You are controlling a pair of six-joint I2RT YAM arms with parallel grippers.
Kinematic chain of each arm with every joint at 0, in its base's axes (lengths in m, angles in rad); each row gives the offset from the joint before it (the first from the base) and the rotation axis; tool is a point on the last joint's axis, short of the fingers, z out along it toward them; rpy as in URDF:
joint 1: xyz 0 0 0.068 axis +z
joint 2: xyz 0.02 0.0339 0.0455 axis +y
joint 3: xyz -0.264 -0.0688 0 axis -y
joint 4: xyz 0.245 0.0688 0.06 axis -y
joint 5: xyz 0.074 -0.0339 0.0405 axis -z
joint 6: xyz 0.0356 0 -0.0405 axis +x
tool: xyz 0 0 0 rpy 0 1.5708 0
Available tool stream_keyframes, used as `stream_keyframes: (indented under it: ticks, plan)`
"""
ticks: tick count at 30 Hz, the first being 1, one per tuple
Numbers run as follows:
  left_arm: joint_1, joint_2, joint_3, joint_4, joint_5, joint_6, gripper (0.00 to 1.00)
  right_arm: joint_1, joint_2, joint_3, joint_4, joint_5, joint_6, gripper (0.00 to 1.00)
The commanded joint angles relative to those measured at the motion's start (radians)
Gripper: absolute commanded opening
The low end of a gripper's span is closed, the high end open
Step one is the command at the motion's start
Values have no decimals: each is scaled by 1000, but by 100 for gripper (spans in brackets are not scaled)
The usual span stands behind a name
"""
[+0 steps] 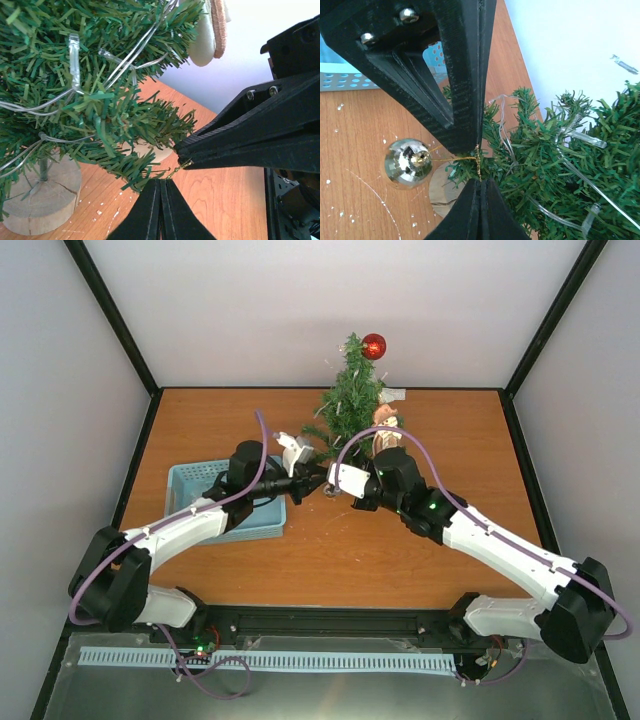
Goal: Decorate the small christmas tree
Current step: Hang the decoration item on the Christmas tree.
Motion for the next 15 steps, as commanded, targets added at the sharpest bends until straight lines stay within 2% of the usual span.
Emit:
stream_keyframes:
  ticks: [1, 15]
  plan:
    - [27, 4, 41, -17, -36, -31, 1, -11, 22, 25, 17, 35, -21, 3]
    - [52, 49, 77, -18, 1, -66, 1, -11, 41, 39, 3, 76, -21, 3]
